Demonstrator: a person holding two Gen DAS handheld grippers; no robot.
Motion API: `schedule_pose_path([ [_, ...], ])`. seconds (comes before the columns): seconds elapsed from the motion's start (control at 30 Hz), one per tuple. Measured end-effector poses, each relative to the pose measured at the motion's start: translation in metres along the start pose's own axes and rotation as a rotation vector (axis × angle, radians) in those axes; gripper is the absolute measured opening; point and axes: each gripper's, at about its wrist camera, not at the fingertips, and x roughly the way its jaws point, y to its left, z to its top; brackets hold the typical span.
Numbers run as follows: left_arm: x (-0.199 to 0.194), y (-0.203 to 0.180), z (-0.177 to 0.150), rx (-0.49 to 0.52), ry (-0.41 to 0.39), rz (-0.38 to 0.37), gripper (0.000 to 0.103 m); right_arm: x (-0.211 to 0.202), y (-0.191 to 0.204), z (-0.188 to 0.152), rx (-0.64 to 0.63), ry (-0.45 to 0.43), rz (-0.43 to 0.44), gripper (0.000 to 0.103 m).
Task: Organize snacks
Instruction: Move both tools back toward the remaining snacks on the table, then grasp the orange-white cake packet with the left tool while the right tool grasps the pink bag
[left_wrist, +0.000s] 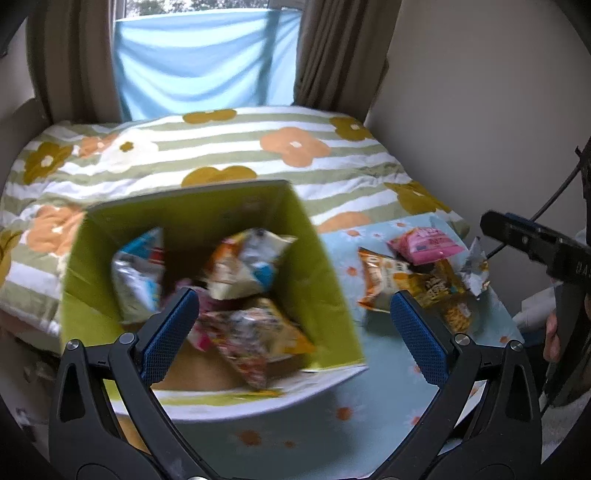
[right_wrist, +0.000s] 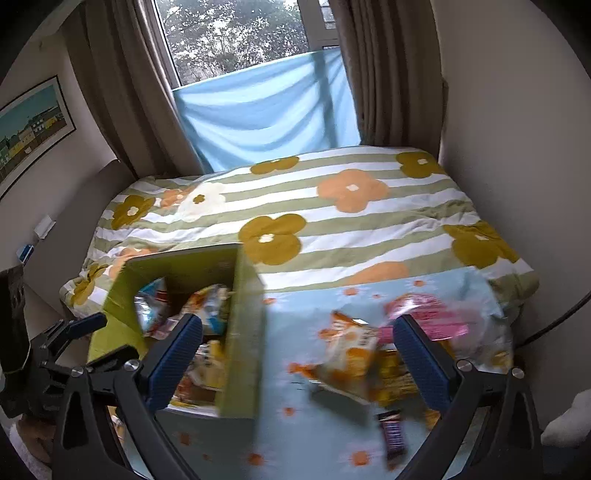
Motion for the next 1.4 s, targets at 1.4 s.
schedule_pose_path([
  [1.4, 0.25, -0.151, -0.007, 0.063, 0.449, 0.081, 0.1, 0.154, -0.18, 0.028, 0.092, 0.401, 0.127, 0.103],
])
